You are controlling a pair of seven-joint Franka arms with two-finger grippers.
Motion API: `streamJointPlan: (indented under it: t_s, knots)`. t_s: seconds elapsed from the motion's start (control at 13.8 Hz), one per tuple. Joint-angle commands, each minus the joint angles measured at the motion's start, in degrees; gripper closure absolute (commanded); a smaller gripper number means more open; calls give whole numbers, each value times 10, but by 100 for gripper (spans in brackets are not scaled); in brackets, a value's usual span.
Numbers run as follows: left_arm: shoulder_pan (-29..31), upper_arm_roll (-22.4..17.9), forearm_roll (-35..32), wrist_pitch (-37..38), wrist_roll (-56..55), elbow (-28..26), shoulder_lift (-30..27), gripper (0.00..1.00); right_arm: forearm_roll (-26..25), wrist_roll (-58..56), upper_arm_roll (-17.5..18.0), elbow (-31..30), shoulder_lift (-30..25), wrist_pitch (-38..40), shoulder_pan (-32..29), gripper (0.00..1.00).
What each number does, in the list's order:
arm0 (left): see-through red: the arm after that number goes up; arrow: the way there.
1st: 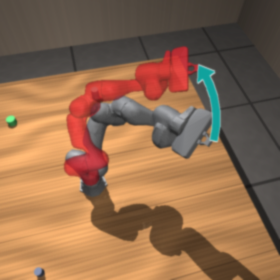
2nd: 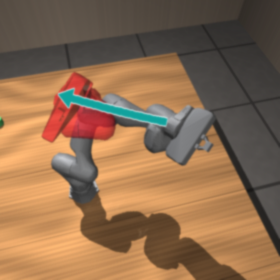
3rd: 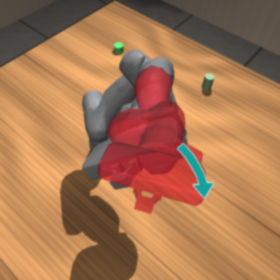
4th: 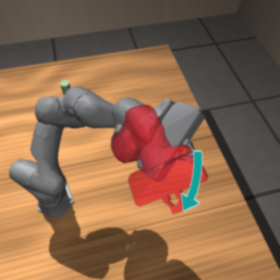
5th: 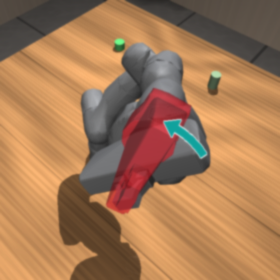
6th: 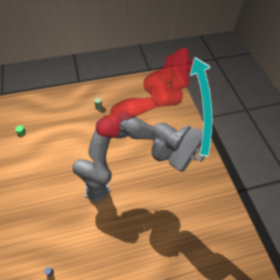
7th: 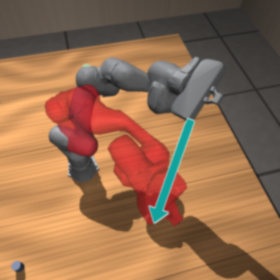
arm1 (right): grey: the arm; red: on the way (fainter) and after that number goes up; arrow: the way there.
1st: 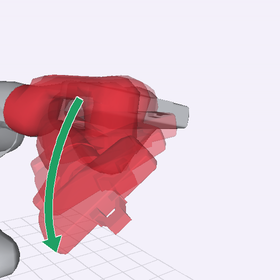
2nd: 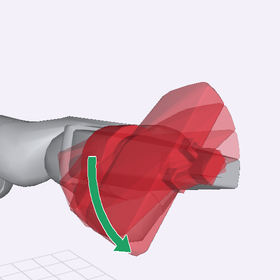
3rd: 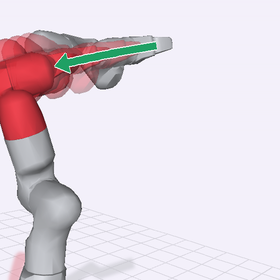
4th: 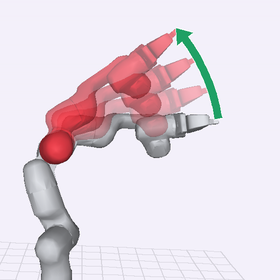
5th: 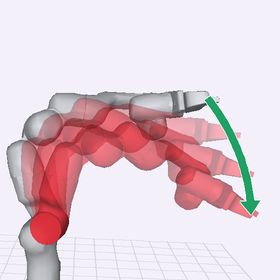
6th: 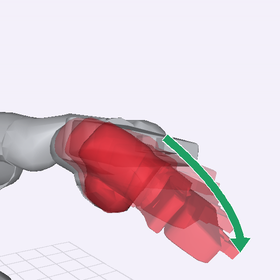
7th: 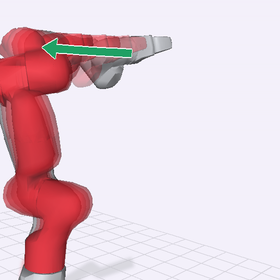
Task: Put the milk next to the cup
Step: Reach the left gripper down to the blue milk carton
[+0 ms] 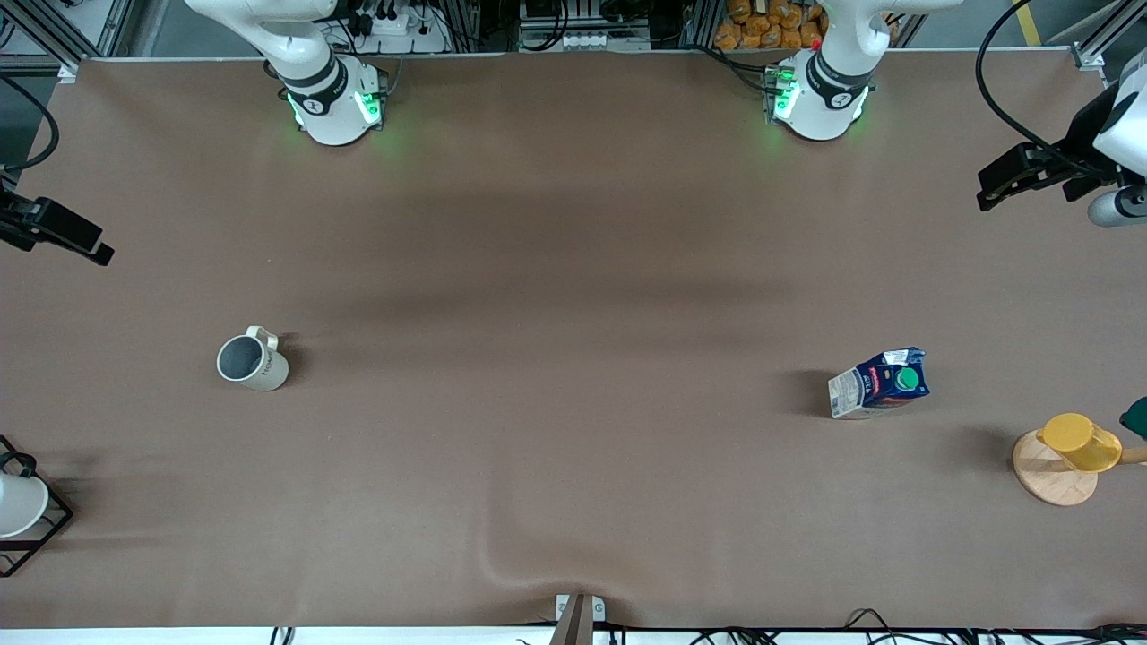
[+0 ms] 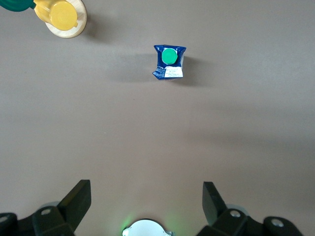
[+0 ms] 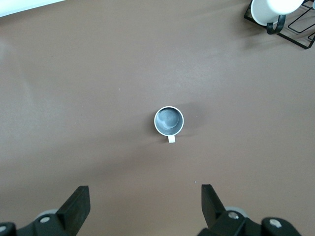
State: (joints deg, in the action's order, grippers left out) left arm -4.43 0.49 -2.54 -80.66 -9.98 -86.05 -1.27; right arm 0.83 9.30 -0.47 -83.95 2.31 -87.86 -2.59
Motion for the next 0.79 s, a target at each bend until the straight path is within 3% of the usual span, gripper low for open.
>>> streamJointPlan:
  t_s: [0.0,0.36,0.72]
  knots:
    - [3,2,3,13,-7,18,7,0,1,-4,1,-17,-16,-9,2,0]
    - [5,1,7,6,-7,19,38,0,1,-4,0,-17,-15,-9,0,0]
    - [7,2,7,-63,1,12,76,0,1,-3,0,-17,-14,-10,1,0]
